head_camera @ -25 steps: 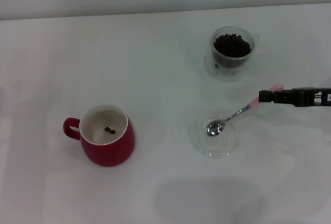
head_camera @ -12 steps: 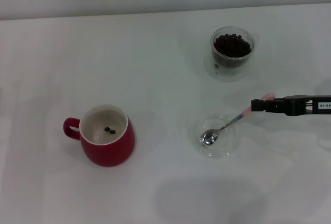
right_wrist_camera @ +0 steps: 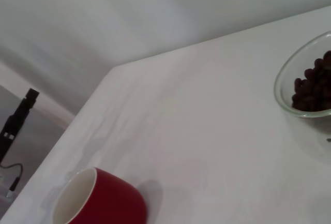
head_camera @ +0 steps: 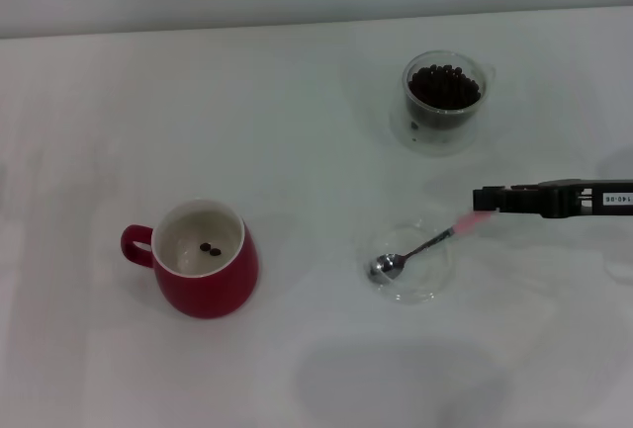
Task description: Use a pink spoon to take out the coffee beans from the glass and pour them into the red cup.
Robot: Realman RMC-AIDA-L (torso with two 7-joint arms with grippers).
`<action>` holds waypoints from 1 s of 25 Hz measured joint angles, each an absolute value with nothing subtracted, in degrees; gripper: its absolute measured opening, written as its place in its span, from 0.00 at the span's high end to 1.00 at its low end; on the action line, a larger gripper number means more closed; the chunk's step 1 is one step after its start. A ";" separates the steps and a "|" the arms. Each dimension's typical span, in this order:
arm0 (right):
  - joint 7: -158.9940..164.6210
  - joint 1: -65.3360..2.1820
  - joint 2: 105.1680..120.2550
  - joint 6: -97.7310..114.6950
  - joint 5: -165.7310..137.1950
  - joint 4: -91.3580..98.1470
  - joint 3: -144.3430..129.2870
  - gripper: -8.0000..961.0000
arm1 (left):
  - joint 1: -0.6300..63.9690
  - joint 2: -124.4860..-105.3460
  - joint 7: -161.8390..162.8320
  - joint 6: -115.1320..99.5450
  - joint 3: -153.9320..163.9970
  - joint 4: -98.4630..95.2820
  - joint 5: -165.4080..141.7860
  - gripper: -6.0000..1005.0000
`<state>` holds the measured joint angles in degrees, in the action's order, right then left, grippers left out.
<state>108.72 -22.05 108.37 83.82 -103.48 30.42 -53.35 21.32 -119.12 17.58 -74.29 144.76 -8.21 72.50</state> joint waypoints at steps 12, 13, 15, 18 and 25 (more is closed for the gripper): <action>108.03 -22.19 108.07 79.03 -103.57 31.06 -52.22 0.63 | 21.74 -119.18 17.58 -74.10 144.76 -8.08 72.50 0.28; 107.45 -22.21 108.08 78.52 -103.53 31.07 -51.48 0.63 | 21.75 -119.18 17.58 -74.10 144.76 -8.08 72.51 0.28; 105.58 -22.25 108.32 78.36 -103.48 31.07 -48.70 0.61 | 21.75 -119.18 17.58 -74.08 144.76 -8.08 72.50 0.28; 101.48 -22.25 109.30 79.04 -103.41 31.29 -42.30 0.56 | 21.72 -119.18 17.58 -74.09 144.76 -8.09 72.50 0.28; 85.39 -20.44 114.40 79.74 -95.53 33.32 -28.26 0.27 | 21.38 -119.18 17.58 -74.09 144.76 -8.05 72.51 0.28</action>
